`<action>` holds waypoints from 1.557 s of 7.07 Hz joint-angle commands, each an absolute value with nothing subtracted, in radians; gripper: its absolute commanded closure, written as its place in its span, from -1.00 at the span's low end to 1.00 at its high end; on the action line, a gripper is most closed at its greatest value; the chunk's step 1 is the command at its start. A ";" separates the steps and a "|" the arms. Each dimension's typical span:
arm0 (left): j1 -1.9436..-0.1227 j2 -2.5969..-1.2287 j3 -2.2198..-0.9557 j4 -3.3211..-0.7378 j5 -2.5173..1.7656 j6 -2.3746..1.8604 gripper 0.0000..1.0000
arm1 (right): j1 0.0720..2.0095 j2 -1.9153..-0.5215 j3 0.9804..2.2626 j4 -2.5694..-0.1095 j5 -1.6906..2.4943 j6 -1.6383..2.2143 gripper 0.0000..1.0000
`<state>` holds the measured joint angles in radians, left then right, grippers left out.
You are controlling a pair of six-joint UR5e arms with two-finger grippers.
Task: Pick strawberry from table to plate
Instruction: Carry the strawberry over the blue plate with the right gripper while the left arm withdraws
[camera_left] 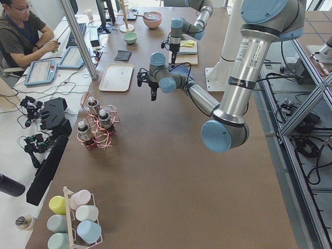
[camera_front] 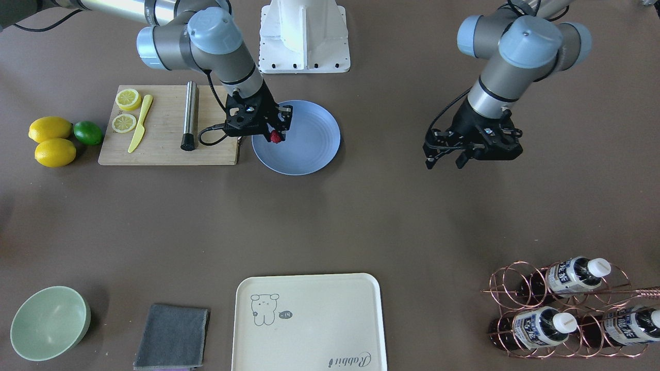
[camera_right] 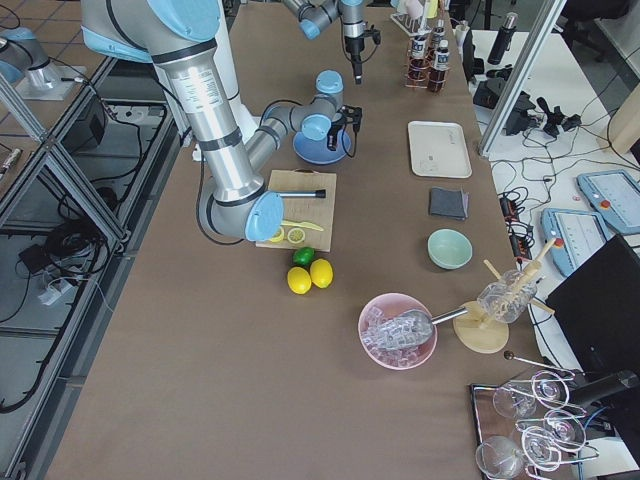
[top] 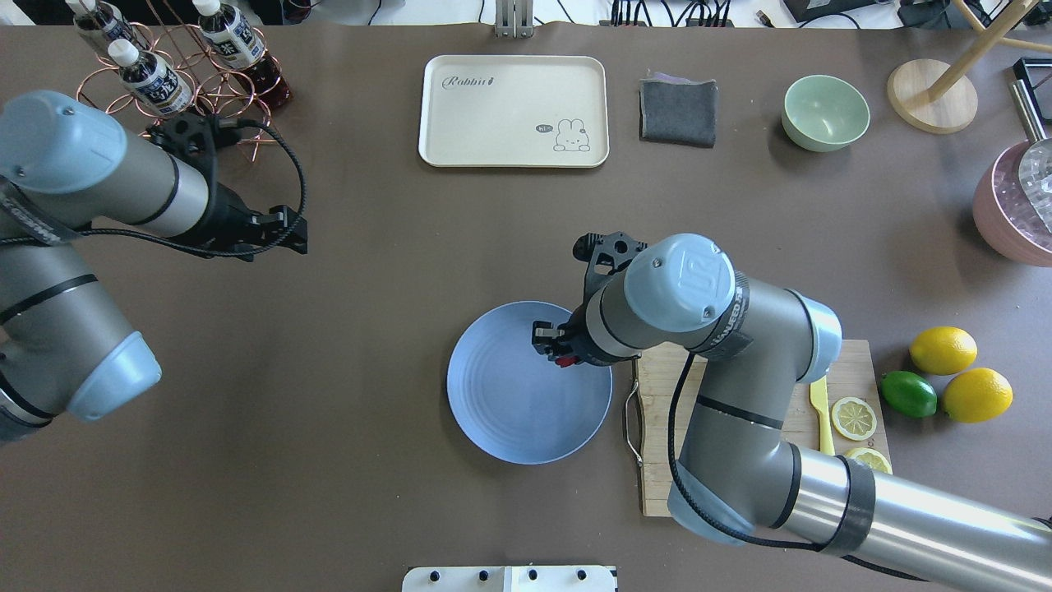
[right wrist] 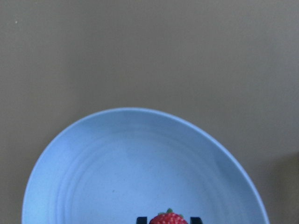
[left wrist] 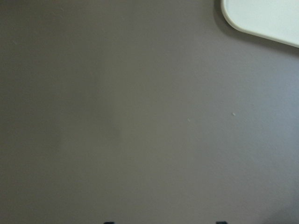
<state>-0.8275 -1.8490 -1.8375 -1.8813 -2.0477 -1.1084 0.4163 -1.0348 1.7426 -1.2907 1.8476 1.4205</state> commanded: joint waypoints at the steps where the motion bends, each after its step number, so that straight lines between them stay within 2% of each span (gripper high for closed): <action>1: -0.899 -1.774 -1.841 -1.881 -2.078 -0.977 -0.57 | 0.319 -0.996 1.700 -1.290 1.754 1.485 1.00; 5: -0.900 -1.732 -1.877 -1.887 -2.079 -0.979 -0.58 | 0.313 -0.982 1.680 -1.289 1.735 1.482 1.00; 6: -0.900 -1.730 -1.878 -1.887 -2.079 -0.979 -0.58 | 0.319 -0.982 1.678 -1.290 1.729 1.473 -0.34; 7: -0.900 -1.730 -1.881 -1.887 -2.079 -0.980 -0.59 | 0.319 -0.982 1.680 -1.290 1.703 1.477 -0.99; 9: -0.902 -1.718 -1.894 -1.885 -2.080 -0.979 -0.59 | 0.360 -0.991 1.741 -1.323 1.721 1.473 -1.00; 11: -1.001 -1.689 -1.896 -1.879 -2.188 -0.925 -0.59 | 0.621 -1.061 1.903 -1.510 1.985 1.325 -1.00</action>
<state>-0.9414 -1.7059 -1.8988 -1.8821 -2.1138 -0.9640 0.4572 -1.0201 1.8154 -1.4133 1.8266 1.4292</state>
